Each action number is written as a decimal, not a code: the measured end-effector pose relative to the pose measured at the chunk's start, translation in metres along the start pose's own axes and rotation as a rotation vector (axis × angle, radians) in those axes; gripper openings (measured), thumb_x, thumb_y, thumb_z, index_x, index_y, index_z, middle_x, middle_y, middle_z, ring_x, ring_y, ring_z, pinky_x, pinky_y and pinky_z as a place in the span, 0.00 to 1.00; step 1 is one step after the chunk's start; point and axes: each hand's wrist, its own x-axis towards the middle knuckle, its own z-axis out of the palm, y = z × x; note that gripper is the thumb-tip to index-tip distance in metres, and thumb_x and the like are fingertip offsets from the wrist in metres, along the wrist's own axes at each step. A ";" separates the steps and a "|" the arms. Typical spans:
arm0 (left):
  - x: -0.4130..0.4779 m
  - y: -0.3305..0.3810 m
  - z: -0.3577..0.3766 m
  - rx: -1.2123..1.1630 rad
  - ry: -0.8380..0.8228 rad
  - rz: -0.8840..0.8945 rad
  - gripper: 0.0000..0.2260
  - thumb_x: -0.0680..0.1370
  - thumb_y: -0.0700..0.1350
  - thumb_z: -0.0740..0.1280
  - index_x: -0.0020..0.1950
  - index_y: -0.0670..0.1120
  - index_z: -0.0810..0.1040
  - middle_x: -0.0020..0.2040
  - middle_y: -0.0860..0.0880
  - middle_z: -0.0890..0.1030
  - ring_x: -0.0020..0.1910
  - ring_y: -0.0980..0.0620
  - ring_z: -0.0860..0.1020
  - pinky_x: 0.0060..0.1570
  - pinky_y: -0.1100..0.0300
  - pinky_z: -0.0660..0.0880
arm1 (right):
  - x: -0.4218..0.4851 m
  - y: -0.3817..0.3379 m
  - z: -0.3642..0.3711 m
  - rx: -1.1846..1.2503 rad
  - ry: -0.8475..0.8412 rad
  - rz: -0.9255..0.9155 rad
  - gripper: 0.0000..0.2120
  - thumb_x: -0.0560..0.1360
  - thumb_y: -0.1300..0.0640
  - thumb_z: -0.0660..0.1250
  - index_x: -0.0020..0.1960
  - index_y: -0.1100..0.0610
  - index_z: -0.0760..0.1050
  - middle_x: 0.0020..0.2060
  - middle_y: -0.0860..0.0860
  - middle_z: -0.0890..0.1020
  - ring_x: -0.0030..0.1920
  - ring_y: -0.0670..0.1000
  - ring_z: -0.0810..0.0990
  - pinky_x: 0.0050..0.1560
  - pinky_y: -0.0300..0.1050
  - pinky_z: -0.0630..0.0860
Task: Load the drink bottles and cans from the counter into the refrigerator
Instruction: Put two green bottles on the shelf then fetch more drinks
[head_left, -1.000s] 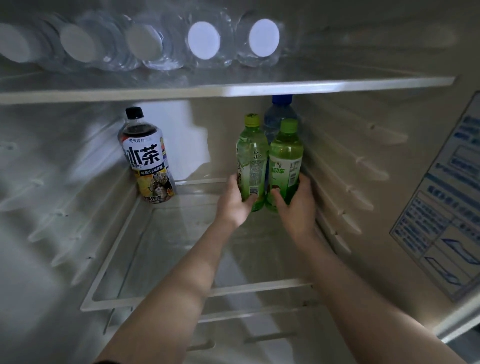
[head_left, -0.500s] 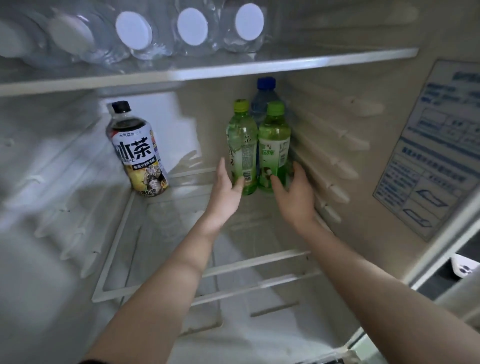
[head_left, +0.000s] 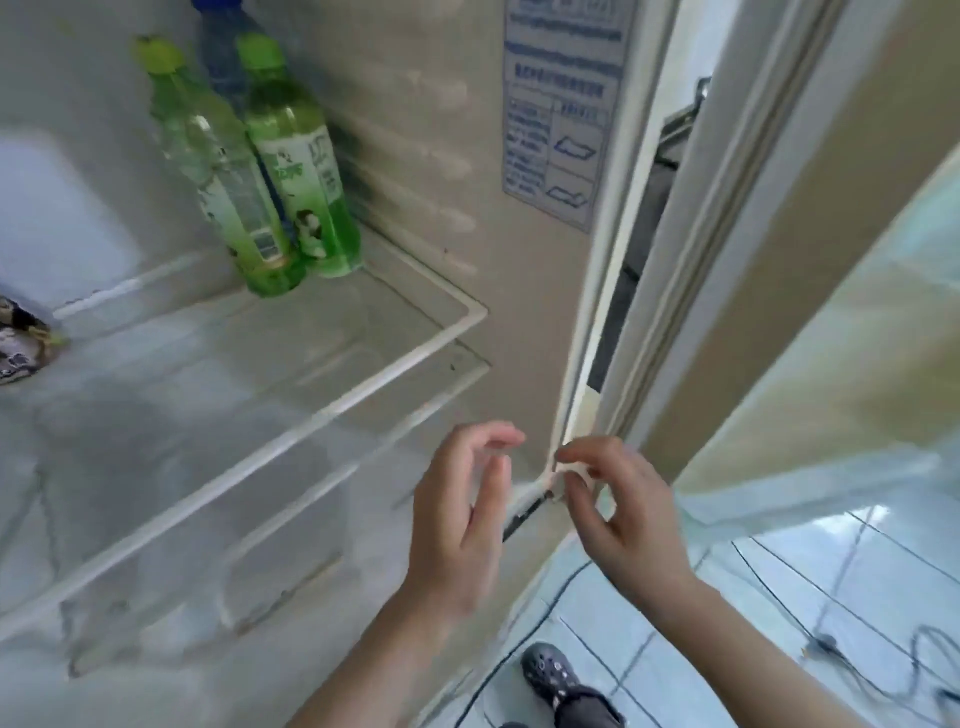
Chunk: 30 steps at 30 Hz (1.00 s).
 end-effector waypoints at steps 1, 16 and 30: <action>-0.010 -0.004 0.015 -0.009 -0.082 -0.021 0.09 0.80 0.53 0.56 0.55 0.56 0.75 0.52 0.59 0.79 0.55 0.57 0.78 0.52 0.71 0.70 | -0.023 0.013 -0.009 -0.052 0.015 0.065 0.09 0.74 0.58 0.60 0.50 0.55 0.77 0.46 0.44 0.80 0.46 0.44 0.77 0.45 0.37 0.72; -0.191 -0.156 0.162 0.544 -1.428 -0.635 0.07 0.80 0.48 0.59 0.54 0.50 0.74 0.55 0.47 0.80 0.54 0.47 0.77 0.53 0.58 0.71 | -0.435 0.078 -0.082 -0.255 -0.050 1.669 0.14 0.75 0.56 0.63 0.60 0.55 0.75 0.56 0.51 0.80 0.52 0.53 0.79 0.52 0.46 0.74; -0.350 -0.078 0.267 1.131 -1.980 -0.245 0.10 0.77 0.51 0.58 0.53 0.50 0.75 0.55 0.48 0.81 0.55 0.46 0.78 0.53 0.57 0.72 | -0.650 -0.007 -0.130 0.184 0.190 2.059 0.12 0.78 0.53 0.61 0.60 0.54 0.74 0.58 0.50 0.78 0.59 0.50 0.75 0.51 0.39 0.69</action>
